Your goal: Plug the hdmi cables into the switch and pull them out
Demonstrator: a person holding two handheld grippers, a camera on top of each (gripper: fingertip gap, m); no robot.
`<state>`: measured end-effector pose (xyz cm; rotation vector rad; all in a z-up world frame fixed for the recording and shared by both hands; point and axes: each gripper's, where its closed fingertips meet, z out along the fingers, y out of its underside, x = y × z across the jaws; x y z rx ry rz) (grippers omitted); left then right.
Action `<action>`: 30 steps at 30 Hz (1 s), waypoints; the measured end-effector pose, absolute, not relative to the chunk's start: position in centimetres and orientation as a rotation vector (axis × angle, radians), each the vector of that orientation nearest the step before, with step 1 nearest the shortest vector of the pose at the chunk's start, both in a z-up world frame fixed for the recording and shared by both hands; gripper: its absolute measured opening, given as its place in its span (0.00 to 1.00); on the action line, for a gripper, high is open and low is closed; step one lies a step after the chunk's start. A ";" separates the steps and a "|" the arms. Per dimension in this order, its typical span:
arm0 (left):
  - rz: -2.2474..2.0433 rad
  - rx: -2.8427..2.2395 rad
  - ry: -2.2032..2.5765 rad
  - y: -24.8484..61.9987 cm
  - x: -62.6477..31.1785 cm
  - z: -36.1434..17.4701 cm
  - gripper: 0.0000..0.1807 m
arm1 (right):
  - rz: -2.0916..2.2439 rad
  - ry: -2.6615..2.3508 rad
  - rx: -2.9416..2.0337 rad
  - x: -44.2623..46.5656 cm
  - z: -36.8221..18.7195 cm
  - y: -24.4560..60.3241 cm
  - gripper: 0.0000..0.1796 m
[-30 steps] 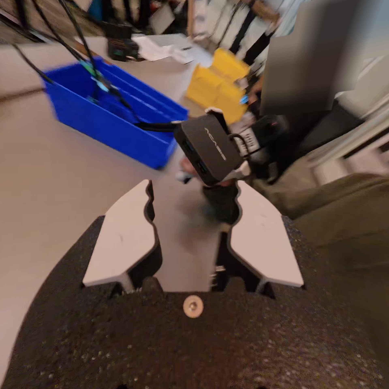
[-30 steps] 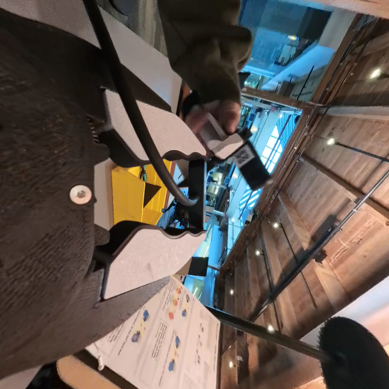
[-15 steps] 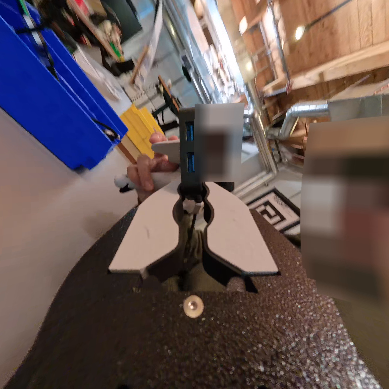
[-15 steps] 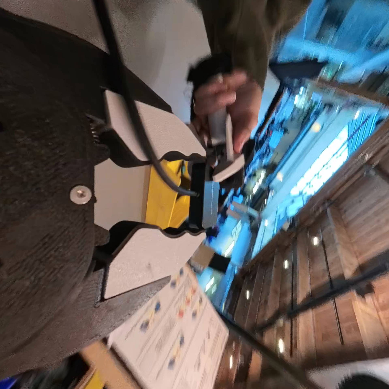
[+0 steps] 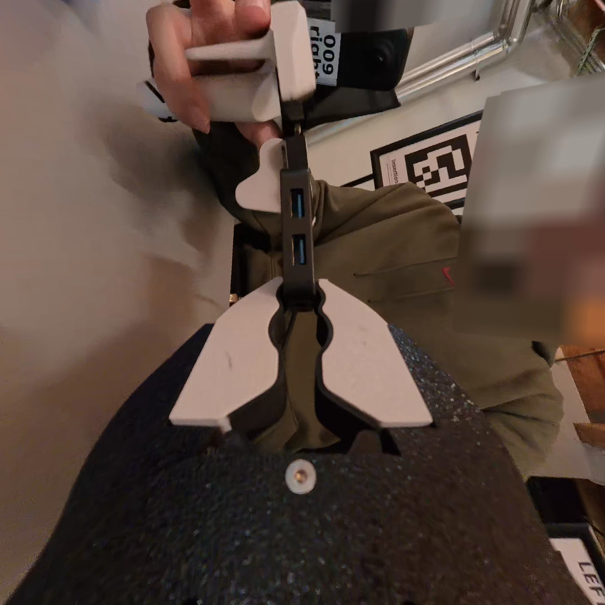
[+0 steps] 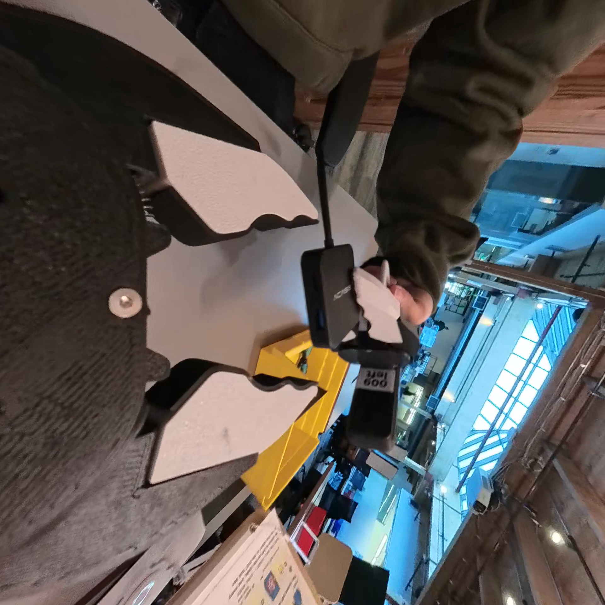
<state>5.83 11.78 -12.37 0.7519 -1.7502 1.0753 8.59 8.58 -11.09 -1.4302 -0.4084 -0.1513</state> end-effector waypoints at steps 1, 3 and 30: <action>1.057 0.748 -1.750 11.5 5.9 -12.4 0.07 | -0.142 -0.421 -1.430 8.3 -11.3 8.8 0.48; 1.031 0.740 -1.756 11.1 6.0 -12.4 0.07 | -0.140 -0.447 -1.458 8.0 -11.9 9.0 0.46; 1.212 0.922 -1.936 9.8 8.3 -14.2 0.13 | -0.135 -0.228 -1.403 11.3 -13.3 10.0 0.40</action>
